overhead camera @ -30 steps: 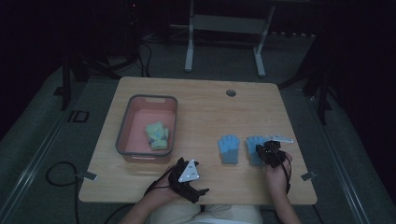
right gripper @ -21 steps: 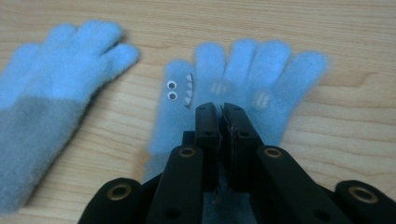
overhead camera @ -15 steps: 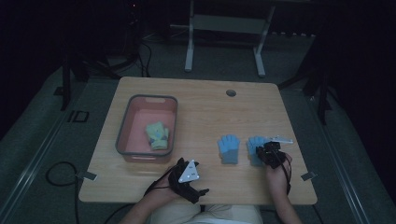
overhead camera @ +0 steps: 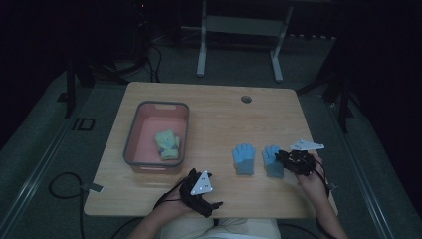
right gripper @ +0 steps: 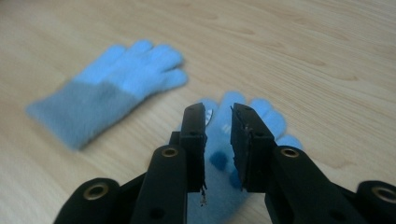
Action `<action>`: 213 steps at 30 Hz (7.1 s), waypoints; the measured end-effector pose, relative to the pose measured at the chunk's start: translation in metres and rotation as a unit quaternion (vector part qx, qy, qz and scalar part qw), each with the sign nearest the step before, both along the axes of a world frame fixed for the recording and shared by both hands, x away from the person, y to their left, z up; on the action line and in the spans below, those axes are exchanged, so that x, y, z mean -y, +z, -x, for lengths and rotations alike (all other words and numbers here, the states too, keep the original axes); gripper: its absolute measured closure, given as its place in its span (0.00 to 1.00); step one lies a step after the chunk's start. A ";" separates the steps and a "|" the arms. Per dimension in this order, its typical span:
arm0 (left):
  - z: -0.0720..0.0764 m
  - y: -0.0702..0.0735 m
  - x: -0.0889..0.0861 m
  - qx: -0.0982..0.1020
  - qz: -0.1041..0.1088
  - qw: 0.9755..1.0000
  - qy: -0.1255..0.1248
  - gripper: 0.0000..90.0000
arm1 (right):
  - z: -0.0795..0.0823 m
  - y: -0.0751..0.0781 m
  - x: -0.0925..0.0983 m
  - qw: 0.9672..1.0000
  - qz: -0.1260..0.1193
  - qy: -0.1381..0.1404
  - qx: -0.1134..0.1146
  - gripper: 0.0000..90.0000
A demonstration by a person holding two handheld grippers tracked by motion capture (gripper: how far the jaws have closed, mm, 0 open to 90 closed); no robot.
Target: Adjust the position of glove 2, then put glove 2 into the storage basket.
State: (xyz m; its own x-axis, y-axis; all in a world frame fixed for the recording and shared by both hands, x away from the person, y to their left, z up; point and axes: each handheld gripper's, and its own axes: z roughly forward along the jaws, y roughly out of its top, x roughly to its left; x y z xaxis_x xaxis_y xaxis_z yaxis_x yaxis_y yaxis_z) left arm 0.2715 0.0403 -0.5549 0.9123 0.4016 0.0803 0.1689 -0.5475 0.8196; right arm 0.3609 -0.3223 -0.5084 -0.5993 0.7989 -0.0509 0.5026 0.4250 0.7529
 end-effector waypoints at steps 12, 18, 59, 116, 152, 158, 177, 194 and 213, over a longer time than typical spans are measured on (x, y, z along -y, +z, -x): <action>-0.001 -0.001 0.000 0.000 -0.002 1.000 -0.001 0.02 | -0.012 -0.015 0.011 0.998 0.019 0.035 -0.040 0.81; 0.000 -0.001 0.000 0.000 -0.001 1.000 -0.002 0.02 | -0.016 -0.030 0.007 0.998 0.033 0.031 -0.049 0.78; 0.000 0.001 0.000 0.007 0.000 1.000 0.003 0.02 | -0.007 0.049 -0.076 0.992 -0.045 0.118 -0.005 0.97; -0.013 0.017 0.022 -0.029 -0.017 0.999 -0.012 0.05 | -0.008 0.009 -0.063 0.989 -0.071 0.125 0.032 0.17; -0.083 0.017 0.106 0.085 -0.134 0.977 -0.141 0.46 | -0.052 -0.003 -0.068 0.997 -0.053 0.030 -0.041 0.58; -0.090 0.008 0.110 0.093 -0.149 0.976 -0.129 0.55 | -0.062 -0.018 -0.073 0.997 -0.047 0.008 -0.068 0.50; -0.101 0.010 0.104 0.054 -0.139 0.980 -0.132 0.82 | -0.056 -0.033 -0.086 0.991 -0.027 0.023 -0.132 0.80; -0.097 0.049 0.089 0.065 -0.139 0.981 -0.122 0.84 | -0.052 -0.004 -0.095 0.991 -0.064 0.059 -0.105 0.89; -0.095 0.112 0.048 0.106 -0.181 0.972 -0.102 0.84 | -0.058 0.059 -0.132 0.989 -0.083 0.109 -0.058 0.89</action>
